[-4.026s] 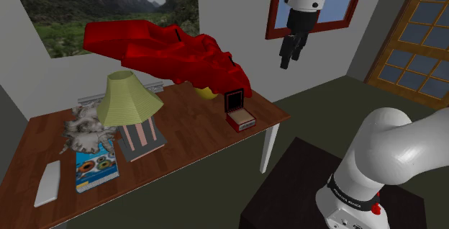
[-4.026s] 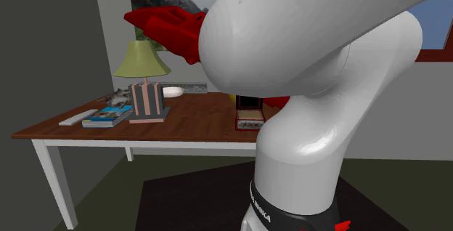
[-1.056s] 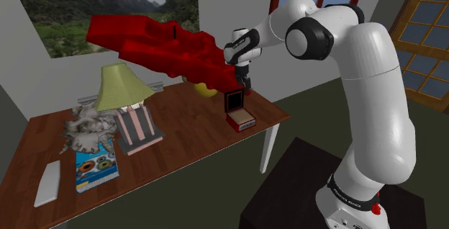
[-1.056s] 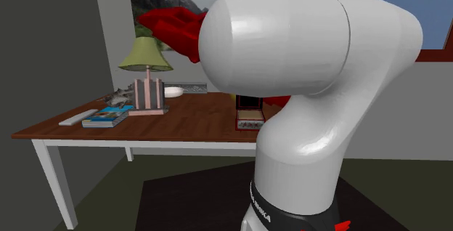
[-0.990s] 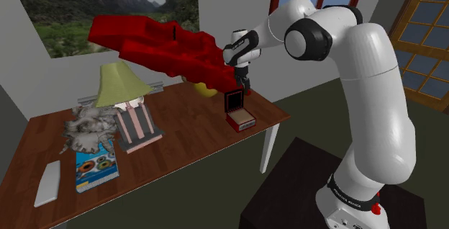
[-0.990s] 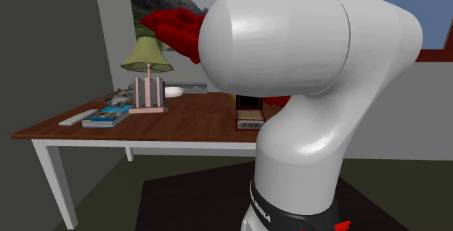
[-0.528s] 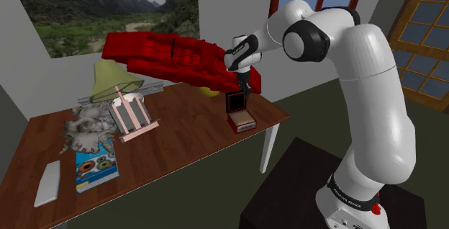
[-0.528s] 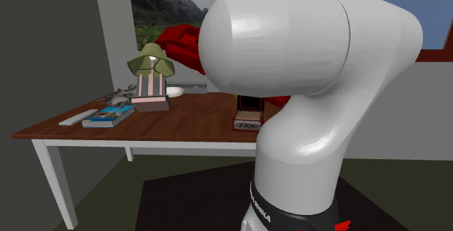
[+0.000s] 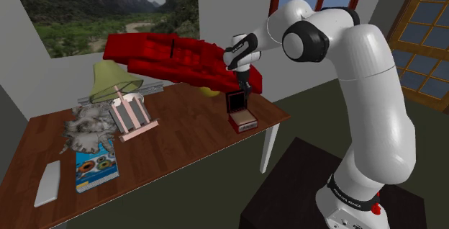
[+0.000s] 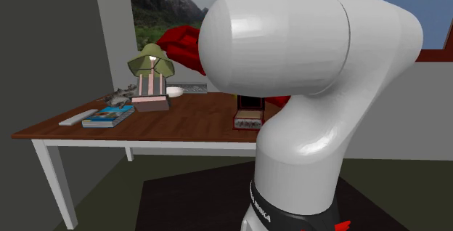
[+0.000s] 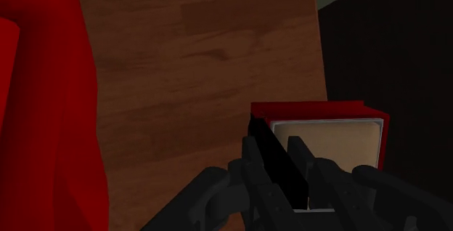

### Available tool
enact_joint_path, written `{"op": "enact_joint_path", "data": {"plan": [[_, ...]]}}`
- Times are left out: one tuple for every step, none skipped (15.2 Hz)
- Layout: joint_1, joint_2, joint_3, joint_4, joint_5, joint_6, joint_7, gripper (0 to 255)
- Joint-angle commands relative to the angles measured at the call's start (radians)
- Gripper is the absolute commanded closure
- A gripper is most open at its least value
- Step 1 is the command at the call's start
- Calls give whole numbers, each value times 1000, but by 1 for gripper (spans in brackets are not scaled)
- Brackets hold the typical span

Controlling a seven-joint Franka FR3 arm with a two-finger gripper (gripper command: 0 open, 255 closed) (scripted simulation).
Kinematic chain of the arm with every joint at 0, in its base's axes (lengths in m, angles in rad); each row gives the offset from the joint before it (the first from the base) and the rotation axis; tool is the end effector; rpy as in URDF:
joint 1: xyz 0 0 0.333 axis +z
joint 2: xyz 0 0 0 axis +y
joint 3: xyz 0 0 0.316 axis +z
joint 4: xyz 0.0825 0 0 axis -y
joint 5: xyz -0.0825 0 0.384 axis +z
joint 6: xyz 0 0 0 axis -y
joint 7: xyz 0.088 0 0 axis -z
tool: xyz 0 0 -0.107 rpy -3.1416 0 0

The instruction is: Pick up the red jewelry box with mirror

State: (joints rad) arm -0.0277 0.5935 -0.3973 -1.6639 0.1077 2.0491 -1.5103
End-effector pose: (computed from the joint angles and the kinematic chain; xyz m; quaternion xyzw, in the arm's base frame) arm 0.6156 -0.2417 0.2712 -0.8553 -0.5078 0.0993 0.0285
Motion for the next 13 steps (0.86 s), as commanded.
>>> {"op": "enact_joint_path", "data": {"plan": [[6,-24,-8,8,-6,66,4,255],[8,-31,-11,12,-8,56,4,255],[10,-38,-13,16,-10,46,4,255],[11,-44,-15,19,-13,36,4,255],[12,-51,-17,24,-15,26,5,255],[13,-57,-18,28,-17,15,5,255],[14,-63,-20,33,-19,5,6,255],[16,-69,-23,37,-21,-6,6,255],[18,-75,-26,43,-22,-17,5,255],[20,-80,-29,48,-23,-27,5,255],[23,-85,-33,54,-24,-38,4,255],[25,-86,-35,54,-23,-40,4,255],[26,-85,-37,54,-22,-40,3,255]]}}
